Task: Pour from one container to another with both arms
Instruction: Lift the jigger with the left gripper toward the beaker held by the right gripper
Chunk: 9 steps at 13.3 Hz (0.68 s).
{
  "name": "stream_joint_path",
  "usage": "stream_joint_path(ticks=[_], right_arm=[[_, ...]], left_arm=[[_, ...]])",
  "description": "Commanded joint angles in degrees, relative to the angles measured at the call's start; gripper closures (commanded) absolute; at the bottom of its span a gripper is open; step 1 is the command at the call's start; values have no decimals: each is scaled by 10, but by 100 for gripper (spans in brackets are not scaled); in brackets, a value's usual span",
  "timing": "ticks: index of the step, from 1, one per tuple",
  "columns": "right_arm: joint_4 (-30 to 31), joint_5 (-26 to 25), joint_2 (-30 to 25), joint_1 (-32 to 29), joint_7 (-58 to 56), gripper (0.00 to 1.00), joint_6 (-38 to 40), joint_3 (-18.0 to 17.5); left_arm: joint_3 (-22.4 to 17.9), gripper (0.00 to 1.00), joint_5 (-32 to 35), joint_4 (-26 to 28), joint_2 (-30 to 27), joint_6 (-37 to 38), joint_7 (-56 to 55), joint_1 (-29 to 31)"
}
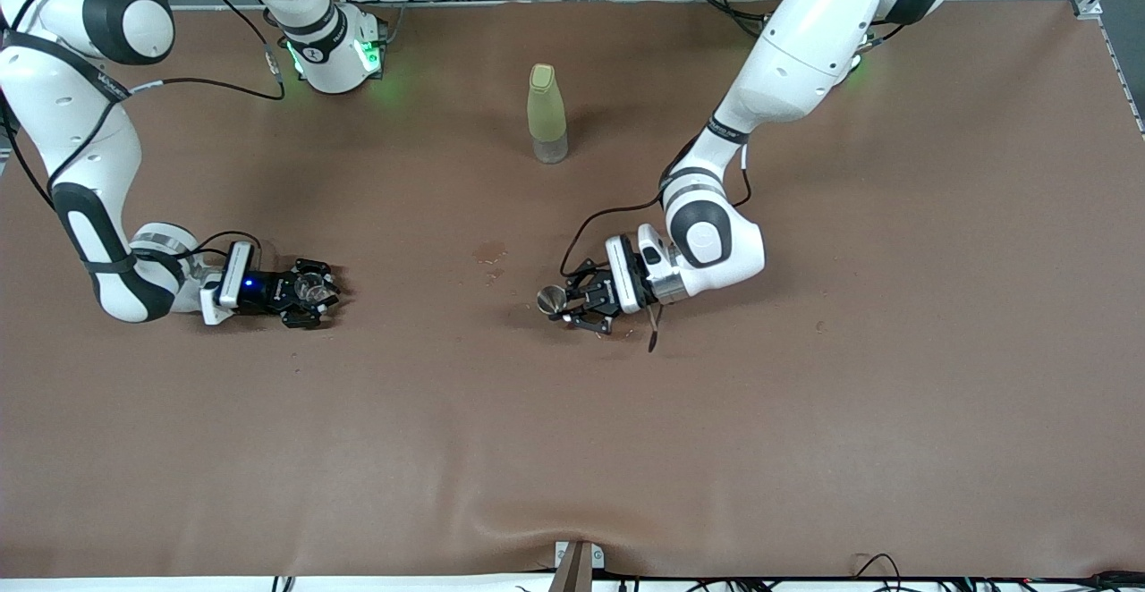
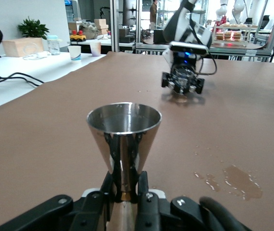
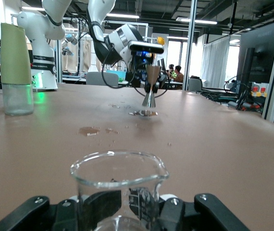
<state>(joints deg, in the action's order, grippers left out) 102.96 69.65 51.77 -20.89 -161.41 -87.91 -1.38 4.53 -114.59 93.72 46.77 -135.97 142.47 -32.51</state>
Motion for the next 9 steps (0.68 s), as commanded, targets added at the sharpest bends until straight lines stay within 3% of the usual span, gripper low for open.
stream_joint_path(ticks=[1,5,9], right_arm=[[28,13,-46,11,-108,100,31,11],[29,8,-98,11,-44,100,88,12],[86,8,-212,13,20,100,100,12]], left_arm=[[-5,100,-15,-27,10,-8,-3,-15],[-6,100,-21,-64,31,-24,-3,-38],[-5,100,-29,-95,51,-42,-4,-62]])
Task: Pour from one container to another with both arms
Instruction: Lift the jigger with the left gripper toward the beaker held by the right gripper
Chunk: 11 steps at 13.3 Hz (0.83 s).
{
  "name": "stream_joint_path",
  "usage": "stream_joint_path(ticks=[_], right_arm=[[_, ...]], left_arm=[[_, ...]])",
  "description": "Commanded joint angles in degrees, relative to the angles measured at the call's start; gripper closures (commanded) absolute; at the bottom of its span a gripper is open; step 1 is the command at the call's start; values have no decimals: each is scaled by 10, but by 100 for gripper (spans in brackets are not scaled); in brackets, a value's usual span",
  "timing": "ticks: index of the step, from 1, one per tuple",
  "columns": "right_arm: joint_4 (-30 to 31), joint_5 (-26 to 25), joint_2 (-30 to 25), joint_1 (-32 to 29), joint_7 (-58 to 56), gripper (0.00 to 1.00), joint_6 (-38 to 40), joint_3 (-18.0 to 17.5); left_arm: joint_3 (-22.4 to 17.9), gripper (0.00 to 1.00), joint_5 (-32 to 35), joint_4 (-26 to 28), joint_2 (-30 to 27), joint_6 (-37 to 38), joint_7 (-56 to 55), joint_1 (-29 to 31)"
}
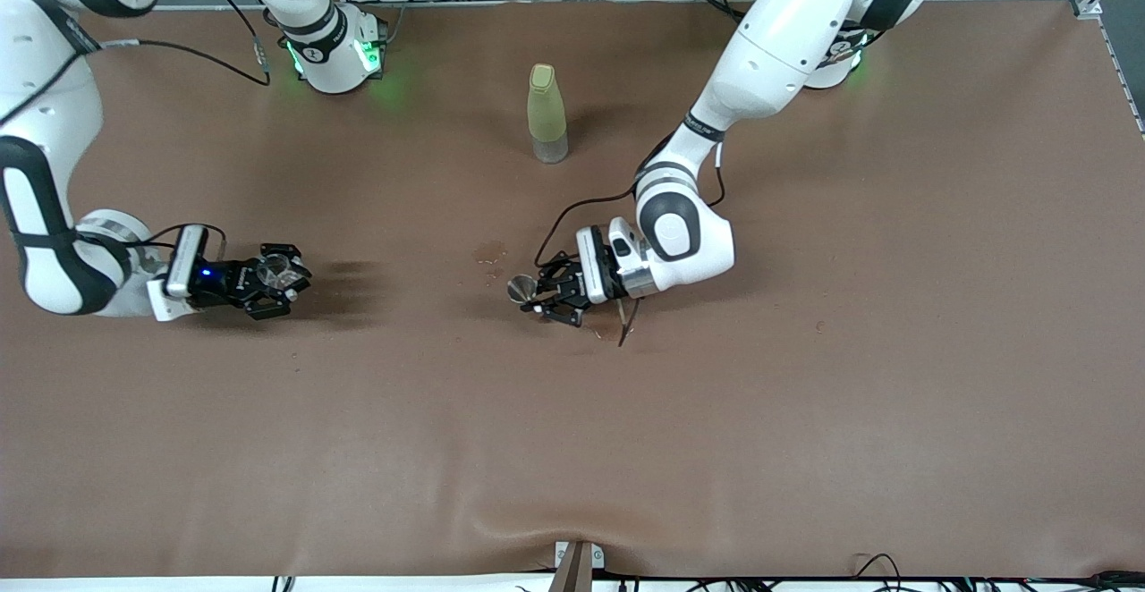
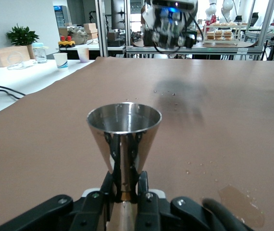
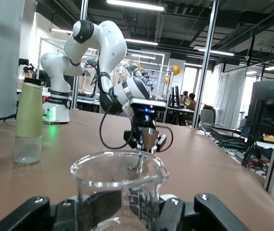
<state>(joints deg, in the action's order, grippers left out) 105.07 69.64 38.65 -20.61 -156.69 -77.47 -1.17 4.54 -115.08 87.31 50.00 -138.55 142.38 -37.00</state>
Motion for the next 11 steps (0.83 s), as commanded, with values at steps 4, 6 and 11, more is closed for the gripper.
stream_joint_path(ticks=[4,6,11], right_arm=[[82,8,-175,14,72,100,25,10],[83,8,-218,13,122,100,43,11],[135,28,-265,41,151,100,29,12]], left_arm=[[-6,100,-48,-40,19,-19,-3,-38],[-7,100,-58,-50,23,-27,-3,-43],[-7,100,-59,-57,24,-32,-4,-48]])
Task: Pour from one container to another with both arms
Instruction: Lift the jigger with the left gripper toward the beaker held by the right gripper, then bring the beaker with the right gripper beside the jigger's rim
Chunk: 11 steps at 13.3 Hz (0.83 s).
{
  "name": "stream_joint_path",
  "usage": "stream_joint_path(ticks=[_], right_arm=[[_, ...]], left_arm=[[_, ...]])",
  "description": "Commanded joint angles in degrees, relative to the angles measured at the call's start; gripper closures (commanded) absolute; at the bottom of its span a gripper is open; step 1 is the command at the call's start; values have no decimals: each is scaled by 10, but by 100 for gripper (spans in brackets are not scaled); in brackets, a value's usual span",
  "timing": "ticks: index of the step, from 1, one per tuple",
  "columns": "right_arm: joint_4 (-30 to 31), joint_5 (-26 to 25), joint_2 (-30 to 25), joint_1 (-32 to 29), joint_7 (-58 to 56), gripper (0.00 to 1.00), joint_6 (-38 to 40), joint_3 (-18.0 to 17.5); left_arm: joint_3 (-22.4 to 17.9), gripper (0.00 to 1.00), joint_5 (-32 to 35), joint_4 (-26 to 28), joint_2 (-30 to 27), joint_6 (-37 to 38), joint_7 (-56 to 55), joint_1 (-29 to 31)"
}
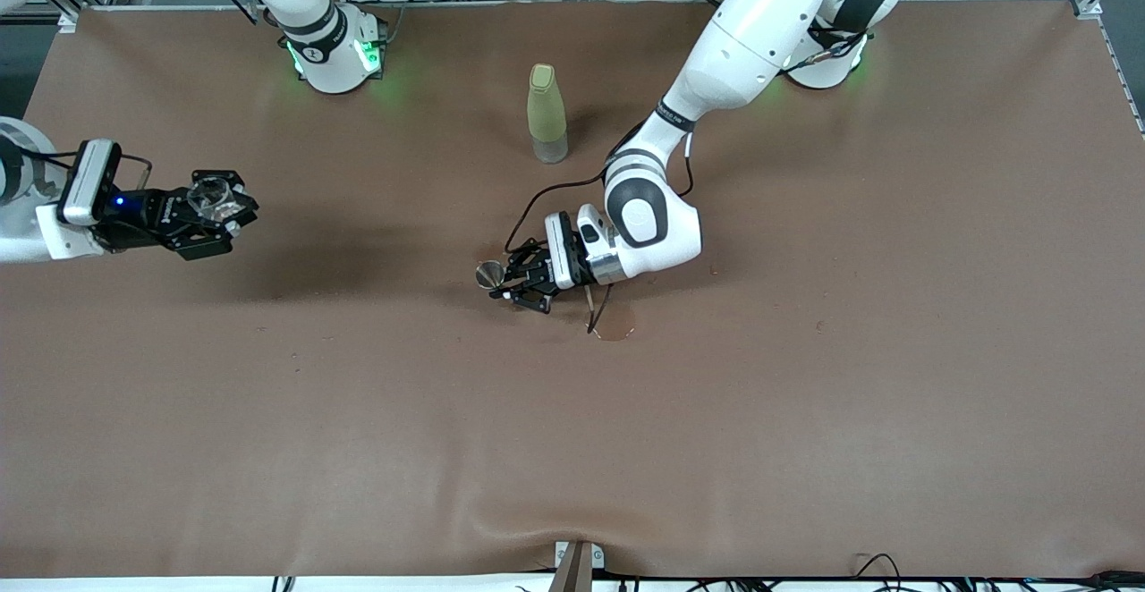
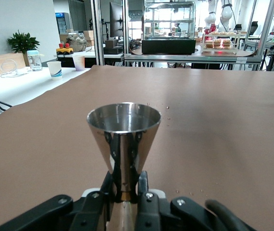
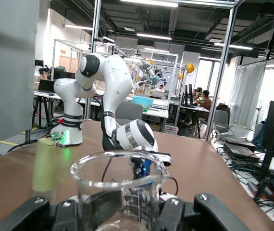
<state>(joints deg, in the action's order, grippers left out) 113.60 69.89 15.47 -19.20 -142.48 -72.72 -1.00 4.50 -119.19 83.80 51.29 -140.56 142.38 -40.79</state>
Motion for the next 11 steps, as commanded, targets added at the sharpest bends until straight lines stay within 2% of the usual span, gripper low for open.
stream_joint_path(ticks=[1,6,11], right_arm=[[67,34,-49,36,20,100,-30,10],[130,95,-112,98,55,100,-85,10],[185,154,-137,167,56,100,-160,10]], left_arm=[[-5,100,-18,-28,12,-17,-3,-13],[-5,100,-41,-34,12,-33,-3,-35],[-6,100,-77,-42,11,-48,-3,-65]])
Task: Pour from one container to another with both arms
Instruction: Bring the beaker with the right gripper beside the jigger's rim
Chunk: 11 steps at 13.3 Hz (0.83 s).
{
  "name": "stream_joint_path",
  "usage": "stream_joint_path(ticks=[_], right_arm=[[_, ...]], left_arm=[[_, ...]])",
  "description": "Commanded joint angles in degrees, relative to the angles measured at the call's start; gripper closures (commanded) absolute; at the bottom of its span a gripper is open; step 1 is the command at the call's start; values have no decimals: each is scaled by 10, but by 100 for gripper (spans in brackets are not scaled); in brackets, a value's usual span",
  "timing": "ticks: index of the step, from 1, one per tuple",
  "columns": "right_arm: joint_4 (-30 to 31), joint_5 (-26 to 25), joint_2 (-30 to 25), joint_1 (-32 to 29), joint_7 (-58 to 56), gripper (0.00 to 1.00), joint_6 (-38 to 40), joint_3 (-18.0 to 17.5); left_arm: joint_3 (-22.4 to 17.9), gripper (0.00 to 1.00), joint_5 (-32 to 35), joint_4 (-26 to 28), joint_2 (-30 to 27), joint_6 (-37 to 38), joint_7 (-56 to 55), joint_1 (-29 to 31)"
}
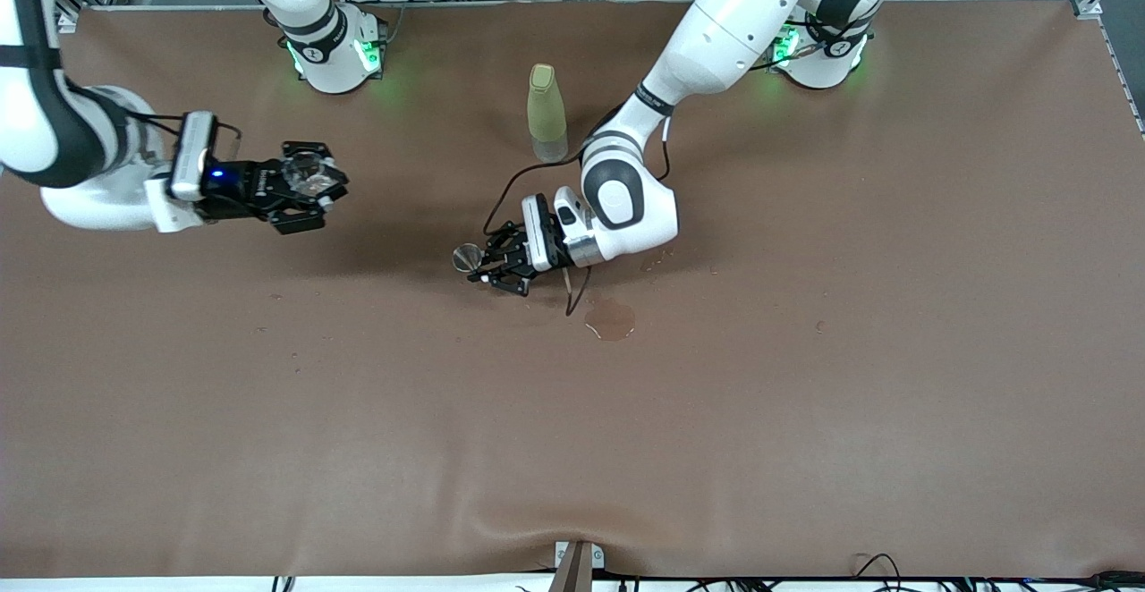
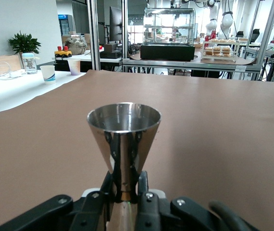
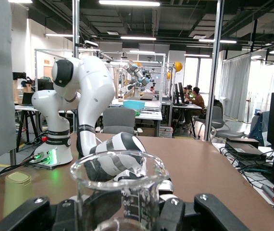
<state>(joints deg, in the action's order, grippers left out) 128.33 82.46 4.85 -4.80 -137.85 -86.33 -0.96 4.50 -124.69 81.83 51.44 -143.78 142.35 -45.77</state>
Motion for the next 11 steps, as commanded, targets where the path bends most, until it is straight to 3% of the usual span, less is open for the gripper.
stream_joint_path(ticks=[1,4,11], right_arm=[[47,37,-34,35,15,100,-31,10],[74,62,-42,68,20,100,-61,9],[125,179,-49,175,0,100,-137,8]], left_arm=[[-6,100,-22,-24,9,-22,-3,-19],[-9,100,-21,-40,9,-45,-8,-34],[-10,100,-21,-46,9,-64,-30,-53]])
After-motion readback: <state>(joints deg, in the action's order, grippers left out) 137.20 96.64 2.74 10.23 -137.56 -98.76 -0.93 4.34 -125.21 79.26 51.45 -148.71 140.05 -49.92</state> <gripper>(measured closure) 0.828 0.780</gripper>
